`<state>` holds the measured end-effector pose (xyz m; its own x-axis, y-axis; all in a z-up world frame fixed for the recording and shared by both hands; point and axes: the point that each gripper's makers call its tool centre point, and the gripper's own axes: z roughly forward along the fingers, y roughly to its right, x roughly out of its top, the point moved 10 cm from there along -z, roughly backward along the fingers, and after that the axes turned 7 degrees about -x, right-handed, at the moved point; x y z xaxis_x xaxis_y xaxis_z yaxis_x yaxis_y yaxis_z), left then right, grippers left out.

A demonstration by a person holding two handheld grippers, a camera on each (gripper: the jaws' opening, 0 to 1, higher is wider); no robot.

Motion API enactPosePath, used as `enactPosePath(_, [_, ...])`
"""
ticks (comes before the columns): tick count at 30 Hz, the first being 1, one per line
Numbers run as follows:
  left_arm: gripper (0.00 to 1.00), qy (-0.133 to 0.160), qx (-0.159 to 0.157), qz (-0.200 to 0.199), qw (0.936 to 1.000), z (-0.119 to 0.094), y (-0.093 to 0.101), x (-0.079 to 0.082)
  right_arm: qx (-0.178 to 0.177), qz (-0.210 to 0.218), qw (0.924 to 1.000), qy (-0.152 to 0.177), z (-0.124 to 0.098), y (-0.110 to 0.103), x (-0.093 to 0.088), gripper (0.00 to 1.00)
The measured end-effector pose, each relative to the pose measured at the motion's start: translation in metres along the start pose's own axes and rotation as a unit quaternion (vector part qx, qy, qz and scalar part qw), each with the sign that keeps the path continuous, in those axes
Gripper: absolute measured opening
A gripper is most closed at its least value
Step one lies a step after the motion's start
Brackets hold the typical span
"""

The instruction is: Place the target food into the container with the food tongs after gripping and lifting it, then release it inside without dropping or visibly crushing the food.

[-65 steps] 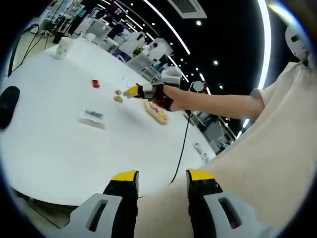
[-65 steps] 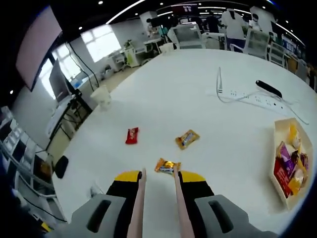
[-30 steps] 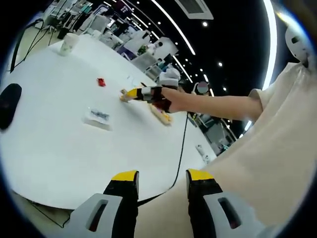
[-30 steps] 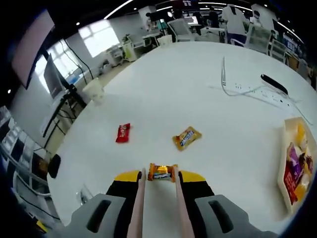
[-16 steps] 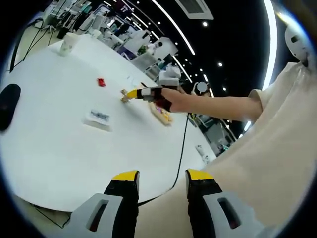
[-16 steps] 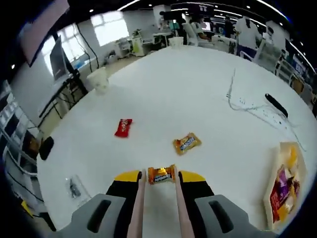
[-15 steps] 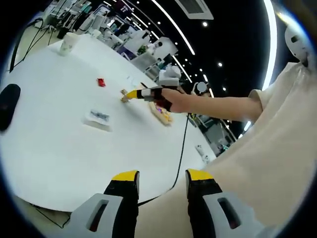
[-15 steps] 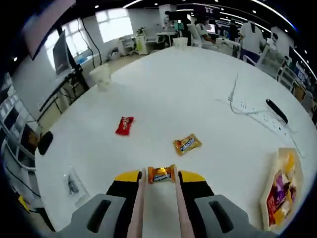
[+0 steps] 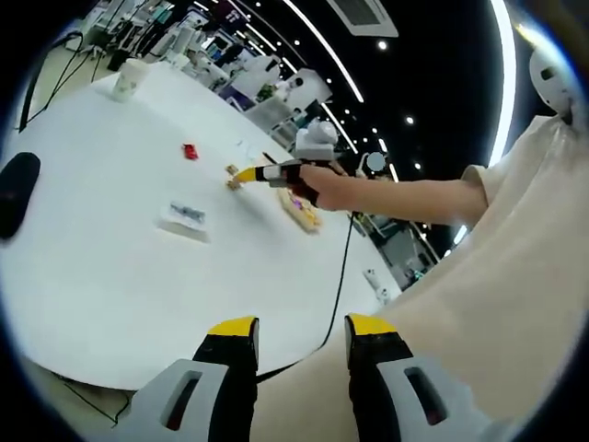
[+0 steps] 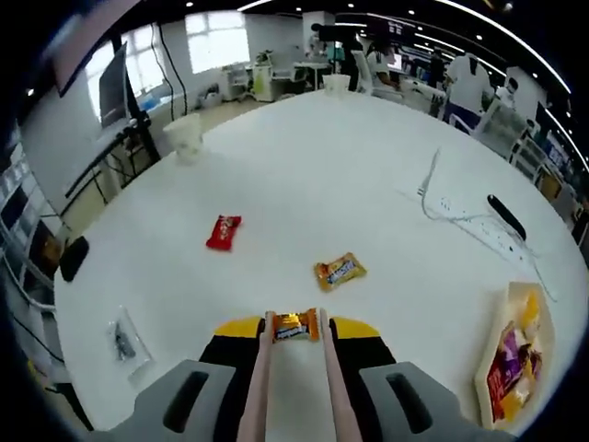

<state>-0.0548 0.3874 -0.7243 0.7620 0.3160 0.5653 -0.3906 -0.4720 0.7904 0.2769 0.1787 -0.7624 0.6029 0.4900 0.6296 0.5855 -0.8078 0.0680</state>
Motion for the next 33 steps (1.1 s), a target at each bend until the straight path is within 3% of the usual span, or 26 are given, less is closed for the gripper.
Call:
enactPosePath(11, [0.36, -0.001, -0.001, -0.005, 1.0, 0.002, -0.001, -0.001, -0.003, -0.033, 0.9994, 0.005, -0.005, -0.009, -0.001, 0.26])
enactPosePath(33, [0.36, -0.005, 0.0, -0.009, 0.9999, 0.003, -0.001, -0.002, 0.01, -0.02, 0.9997, -0.003, 0.006, -0.002, -0.002, 0.24])
